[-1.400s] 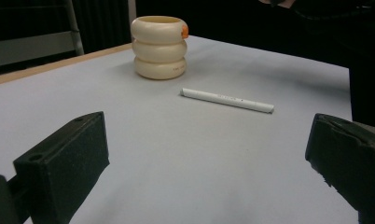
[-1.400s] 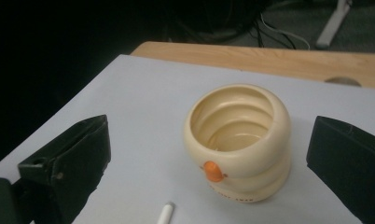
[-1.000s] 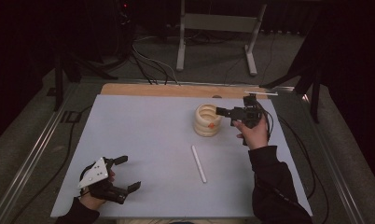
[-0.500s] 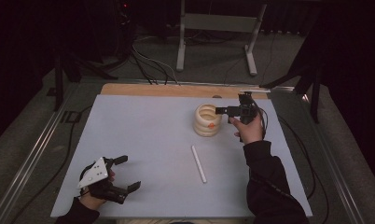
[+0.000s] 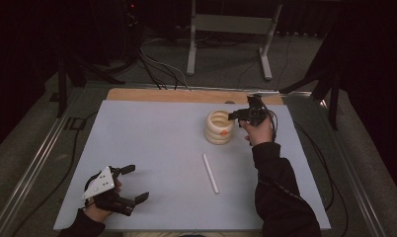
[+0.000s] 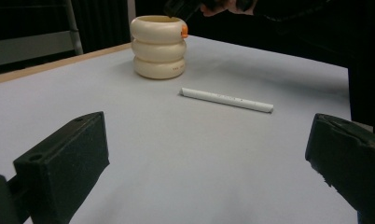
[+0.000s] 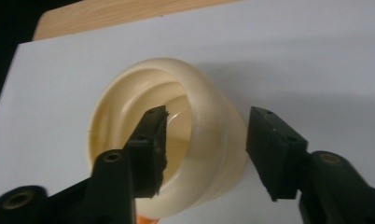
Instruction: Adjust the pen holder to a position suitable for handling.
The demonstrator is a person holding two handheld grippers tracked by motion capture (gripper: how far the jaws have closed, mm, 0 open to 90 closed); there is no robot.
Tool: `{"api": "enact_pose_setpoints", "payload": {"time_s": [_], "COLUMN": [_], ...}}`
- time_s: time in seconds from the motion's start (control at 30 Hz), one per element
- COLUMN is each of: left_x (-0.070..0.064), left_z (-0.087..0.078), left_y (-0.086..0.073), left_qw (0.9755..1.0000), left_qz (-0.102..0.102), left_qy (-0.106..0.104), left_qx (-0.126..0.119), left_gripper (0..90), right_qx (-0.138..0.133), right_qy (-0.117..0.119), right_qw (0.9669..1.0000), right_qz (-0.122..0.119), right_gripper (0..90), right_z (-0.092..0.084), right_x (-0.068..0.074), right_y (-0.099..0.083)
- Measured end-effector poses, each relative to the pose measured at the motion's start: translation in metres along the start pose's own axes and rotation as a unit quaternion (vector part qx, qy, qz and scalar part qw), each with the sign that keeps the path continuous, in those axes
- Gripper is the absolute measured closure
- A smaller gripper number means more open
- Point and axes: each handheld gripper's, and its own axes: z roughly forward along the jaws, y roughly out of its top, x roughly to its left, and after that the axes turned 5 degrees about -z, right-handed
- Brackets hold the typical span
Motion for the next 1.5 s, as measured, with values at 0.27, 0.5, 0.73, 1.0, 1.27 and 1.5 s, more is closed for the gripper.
{"api": "enact_pose_setpoints", "payload": {"time_s": [0.27, 0.5, 0.73, 1.0, 1.27, 1.5], "left_x": [0.000, 0.000, 0.000, 0.000, 0.000, 0.000], "left_z": [0.000, 0.000, 0.000, 0.000, 0.000, 0.001], "left_y": [0.000, 0.000, 0.000, 0.000, 0.000, -0.001], "left_qw": [1.0000, 1.0000, 1.0000, 1.0000, 1.0000, 1.0000], "left_qz": [-0.001, -0.001, -0.001, 0.000, -0.001, 0.000], "left_qy": [0.000, 0.000, -0.001, -0.002, -0.002, -0.003], "left_qx": [0.000, 0.001, 0.001, 0.001, 0.002, 0.004], "left_gripper": [0.0, 0.0, 0.0, 0.0, 0.0, 0.0], "right_qx": [0.017, 0.027, 0.028, 0.030, 0.045, 0.055], "right_qy": [-0.016, -0.047, -0.059, -0.054, -0.033, -0.021], "right_qw": [0.9997, 0.9985, 0.9978, 0.9974, 0.9969, 0.9955], "right_qz": [-0.001, -0.010, -0.016, -0.037, -0.056, -0.074], "right_gripper": [58.0, 65.6, 69.9, 70.5, 70.8, 70.9], "right_z": [0.009, 0.013, 0.014, 0.013, 0.017, 0.022], "right_x": [0.006, 0.012, 0.016, 0.032, 0.054, 0.071], "right_y": [0.001, 0.001, 0.002, 0.006, 0.006, 0.003]}}
